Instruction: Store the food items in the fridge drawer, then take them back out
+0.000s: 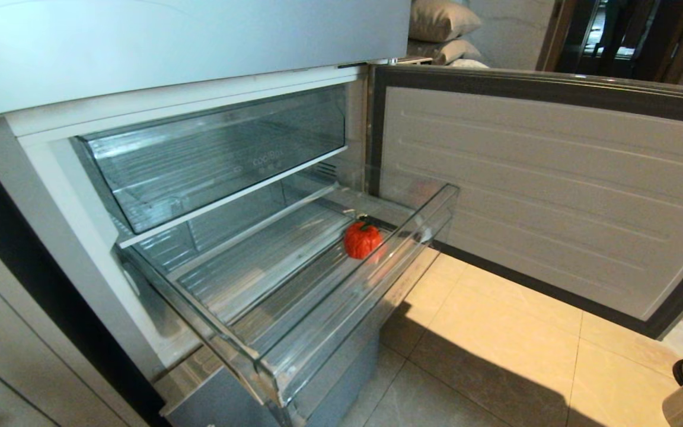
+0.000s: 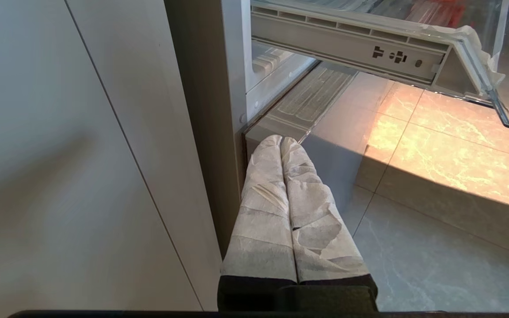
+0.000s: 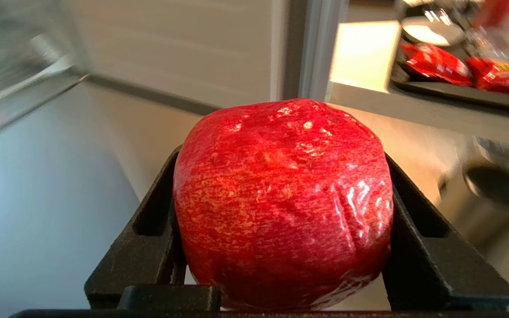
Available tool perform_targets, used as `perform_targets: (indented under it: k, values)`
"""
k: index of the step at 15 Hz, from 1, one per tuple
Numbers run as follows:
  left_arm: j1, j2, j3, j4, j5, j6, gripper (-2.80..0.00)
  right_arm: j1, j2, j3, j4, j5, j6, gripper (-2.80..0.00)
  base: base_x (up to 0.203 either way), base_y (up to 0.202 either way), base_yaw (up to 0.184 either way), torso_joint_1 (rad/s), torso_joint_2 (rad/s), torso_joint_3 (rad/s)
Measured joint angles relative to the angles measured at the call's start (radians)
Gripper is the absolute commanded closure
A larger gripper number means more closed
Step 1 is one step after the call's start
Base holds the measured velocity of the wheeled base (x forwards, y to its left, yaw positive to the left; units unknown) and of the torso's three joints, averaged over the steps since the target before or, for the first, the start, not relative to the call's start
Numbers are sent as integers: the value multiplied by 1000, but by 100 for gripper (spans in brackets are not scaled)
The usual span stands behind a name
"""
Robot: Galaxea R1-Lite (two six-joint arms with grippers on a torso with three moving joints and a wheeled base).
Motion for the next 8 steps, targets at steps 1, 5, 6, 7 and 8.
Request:
perform_targets:
  k: [1, 5, 6, 7, 8]
  values:
    - [0, 0, 0, 0, 0, 0, 0, 0, 62, -50, 0, -25, 32, 0, 0, 0, 0, 0, 0, 0]
    - [-1, 0, 0, 0, 0, 0, 0, -138, 307, -246, -18, -50, 157, 0, 0, 0, 0, 0, 0, 0]
    - [-1, 0, 0, 0, 0, 0, 0, -215, 375, -295, -43, -45, 170, 0, 0, 0, 0, 0, 0, 0]
    - [-1, 0, 0, 0, 0, 0, 0, -306, 436, -331, -75, -31, 173, 0, 0, 0, 0, 0, 0, 0]
    - [-1, 0, 0, 0, 0, 0, 0, -413, 496, -367, -115, -2, 176, 0, 0, 0, 0, 0, 0, 0]
